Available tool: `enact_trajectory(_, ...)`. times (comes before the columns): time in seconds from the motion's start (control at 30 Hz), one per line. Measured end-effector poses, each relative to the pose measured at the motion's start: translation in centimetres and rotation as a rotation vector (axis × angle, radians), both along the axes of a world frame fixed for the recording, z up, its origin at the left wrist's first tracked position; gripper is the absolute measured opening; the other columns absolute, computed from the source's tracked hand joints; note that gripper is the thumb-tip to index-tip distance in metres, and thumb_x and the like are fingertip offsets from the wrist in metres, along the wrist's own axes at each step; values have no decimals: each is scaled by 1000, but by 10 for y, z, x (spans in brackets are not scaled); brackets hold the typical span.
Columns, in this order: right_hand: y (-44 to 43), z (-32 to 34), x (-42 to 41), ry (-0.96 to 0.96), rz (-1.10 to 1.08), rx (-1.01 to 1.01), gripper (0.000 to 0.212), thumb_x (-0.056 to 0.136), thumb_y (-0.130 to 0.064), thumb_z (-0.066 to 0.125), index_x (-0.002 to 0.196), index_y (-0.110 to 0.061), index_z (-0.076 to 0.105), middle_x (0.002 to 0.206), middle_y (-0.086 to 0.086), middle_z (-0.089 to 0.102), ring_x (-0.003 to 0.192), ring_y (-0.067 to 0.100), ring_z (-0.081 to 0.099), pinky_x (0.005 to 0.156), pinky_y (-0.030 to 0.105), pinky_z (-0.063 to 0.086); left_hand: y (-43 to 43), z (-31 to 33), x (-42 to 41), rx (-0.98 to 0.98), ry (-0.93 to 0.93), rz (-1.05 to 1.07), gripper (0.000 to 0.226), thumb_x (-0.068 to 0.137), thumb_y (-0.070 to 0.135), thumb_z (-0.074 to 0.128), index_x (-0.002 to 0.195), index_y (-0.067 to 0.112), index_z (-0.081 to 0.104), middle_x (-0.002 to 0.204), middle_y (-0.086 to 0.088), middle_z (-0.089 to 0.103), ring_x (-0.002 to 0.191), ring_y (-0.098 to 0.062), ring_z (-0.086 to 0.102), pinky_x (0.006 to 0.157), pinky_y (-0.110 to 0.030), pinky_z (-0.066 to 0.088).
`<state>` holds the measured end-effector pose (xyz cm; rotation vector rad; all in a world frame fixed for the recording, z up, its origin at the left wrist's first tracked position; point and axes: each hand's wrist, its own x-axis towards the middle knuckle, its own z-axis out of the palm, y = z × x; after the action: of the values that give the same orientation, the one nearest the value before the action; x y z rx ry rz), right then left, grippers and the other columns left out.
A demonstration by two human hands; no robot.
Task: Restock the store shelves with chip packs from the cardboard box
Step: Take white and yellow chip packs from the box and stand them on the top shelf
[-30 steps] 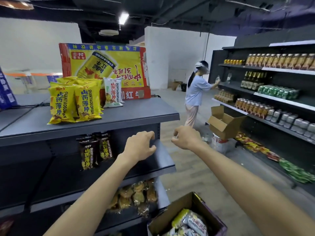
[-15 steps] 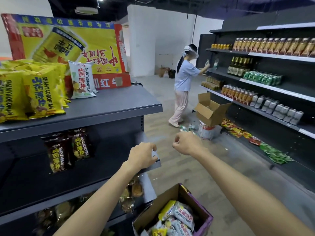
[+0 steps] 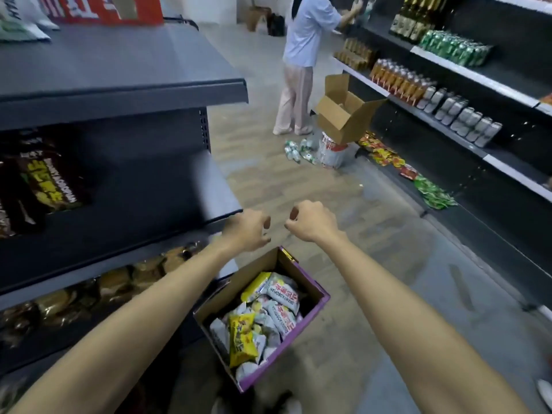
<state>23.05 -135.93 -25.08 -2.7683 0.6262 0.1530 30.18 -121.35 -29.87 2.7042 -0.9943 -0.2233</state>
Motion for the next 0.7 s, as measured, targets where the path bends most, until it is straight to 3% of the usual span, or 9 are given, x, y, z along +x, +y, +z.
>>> enact_trajectory(0.07,-4,-33,-5,46,-4,64,30,75,-42,60,94,-20,70,100,9,70,97,31,65,77,33,51,-3,-30,-6,21,72,17,26,83,40,58,103,25,61,101,0,67,99,-25,62,75,-33,49)
enact_trajectory(0.2,-17,-117,-29,243,-4,188,25,74,-44,63,80,-20,60,95,12,69,94,31,65,77,34,52,6,-95,-30,96,205,113,25,83,35,60,102,19,63,100,-8,67,98,-31,63,66,-32,44)
enact_trajectory(0.33,-31,-193,-60,344,-14,258,47,72,-47,62,111,-20,64,110,9,68,106,31,61,89,39,52,23,-158,-58,156,373,236,22,81,36,61,99,23,61,106,-3,65,102,-28,62,70,-32,43)
enact_trajectory(0.53,-52,-259,-76,415,34,299,42,79,-32,64,115,-10,62,112,17,64,106,36,60,89,40,50,20,-227,-95,394,445,239,28,86,35,55,110,21,56,117,-6,60,103,-31,61,76,-36,46)
enact_trajectory(0.7,-65,-295,-65,458,5,371,39,83,-27,66,116,-7,60,115,17,61,105,36,58,88,38,46,14,-274,-113,467,517,335,31,86,29,56,115,20,55,118,-10,61,104,-35,62,75,-37,46)
